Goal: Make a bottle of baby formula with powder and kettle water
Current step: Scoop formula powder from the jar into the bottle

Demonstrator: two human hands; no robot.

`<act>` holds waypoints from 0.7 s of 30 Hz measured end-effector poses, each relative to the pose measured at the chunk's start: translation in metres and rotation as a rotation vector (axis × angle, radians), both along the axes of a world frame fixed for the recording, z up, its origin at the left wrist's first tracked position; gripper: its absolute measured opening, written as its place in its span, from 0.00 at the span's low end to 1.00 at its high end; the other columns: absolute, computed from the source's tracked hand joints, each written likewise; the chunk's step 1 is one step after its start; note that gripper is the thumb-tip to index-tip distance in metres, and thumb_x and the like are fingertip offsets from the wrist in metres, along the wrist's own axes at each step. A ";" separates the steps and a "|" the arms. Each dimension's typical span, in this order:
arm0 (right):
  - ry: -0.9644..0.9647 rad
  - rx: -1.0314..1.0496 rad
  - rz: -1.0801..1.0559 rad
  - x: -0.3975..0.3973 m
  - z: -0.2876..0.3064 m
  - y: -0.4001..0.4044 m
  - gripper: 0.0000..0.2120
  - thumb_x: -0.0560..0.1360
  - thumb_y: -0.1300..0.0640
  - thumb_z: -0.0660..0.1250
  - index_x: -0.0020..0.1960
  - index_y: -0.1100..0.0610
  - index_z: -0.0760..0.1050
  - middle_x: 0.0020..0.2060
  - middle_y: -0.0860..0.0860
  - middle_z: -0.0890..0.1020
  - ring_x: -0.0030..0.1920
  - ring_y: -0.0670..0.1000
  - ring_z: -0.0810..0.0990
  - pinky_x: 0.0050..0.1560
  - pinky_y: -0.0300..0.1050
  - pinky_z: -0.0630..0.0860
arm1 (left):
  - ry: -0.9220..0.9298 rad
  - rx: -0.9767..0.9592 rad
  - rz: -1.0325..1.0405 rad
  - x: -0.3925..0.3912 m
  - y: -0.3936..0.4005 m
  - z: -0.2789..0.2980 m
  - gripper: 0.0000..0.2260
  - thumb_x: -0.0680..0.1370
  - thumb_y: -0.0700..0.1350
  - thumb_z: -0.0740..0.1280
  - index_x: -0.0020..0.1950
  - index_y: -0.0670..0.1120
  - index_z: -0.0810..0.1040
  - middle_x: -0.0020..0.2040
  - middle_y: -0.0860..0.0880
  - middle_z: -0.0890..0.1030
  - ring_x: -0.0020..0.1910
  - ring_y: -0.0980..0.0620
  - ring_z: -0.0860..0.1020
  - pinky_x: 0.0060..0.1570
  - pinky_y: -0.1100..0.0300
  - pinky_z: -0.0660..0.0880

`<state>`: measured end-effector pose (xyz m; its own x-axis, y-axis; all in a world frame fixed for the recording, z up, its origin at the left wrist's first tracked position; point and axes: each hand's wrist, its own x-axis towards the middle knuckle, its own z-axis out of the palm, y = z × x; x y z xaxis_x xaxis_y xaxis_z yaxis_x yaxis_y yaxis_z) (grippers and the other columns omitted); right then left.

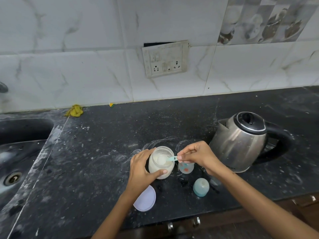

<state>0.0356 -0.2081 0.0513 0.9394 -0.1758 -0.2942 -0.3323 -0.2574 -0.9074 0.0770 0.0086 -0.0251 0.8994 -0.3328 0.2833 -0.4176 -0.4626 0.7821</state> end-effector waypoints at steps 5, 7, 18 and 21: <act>-0.053 -0.027 -0.052 0.004 -0.002 0.003 0.07 0.66 0.66 0.78 0.43 0.63 0.85 0.35 0.55 0.86 0.34 0.44 0.84 0.36 0.32 0.78 | 0.085 -0.017 -0.016 0.005 0.005 -0.003 0.31 0.63 0.63 0.76 0.63 0.60 0.74 0.60 0.62 0.78 0.63 0.56 0.74 0.64 0.44 0.69; -0.106 -0.123 -0.029 0.005 -0.001 0.006 0.06 0.65 0.65 0.79 0.42 0.61 0.86 0.35 0.53 0.87 0.34 0.41 0.83 0.38 0.31 0.78 | 0.098 -0.031 -0.023 0.005 0.006 -0.001 0.30 0.63 0.63 0.76 0.63 0.61 0.74 0.60 0.63 0.78 0.62 0.57 0.75 0.64 0.44 0.69; -0.283 -0.264 -0.012 0.007 -0.007 0.012 0.05 0.66 0.65 0.78 0.40 0.57 0.86 0.36 0.48 0.87 0.37 0.43 0.85 0.42 0.30 0.79 | 0.141 -0.025 -0.030 0.004 0.008 0.006 0.28 0.62 0.61 0.76 0.59 0.65 0.72 0.57 0.67 0.77 0.58 0.67 0.74 0.62 0.57 0.71; -0.296 -0.260 -0.016 0.007 -0.008 0.012 0.05 0.66 0.65 0.78 0.41 0.58 0.86 0.37 0.50 0.87 0.37 0.44 0.86 0.43 0.31 0.79 | 0.143 -0.022 -0.037 0.004 0.009 0.006 0.29 0.62 0.61 0.75 0.61 0.62 0.72 0.57 0.66 0.77 0.58 0.63 0.75 0.62 0.56 0.72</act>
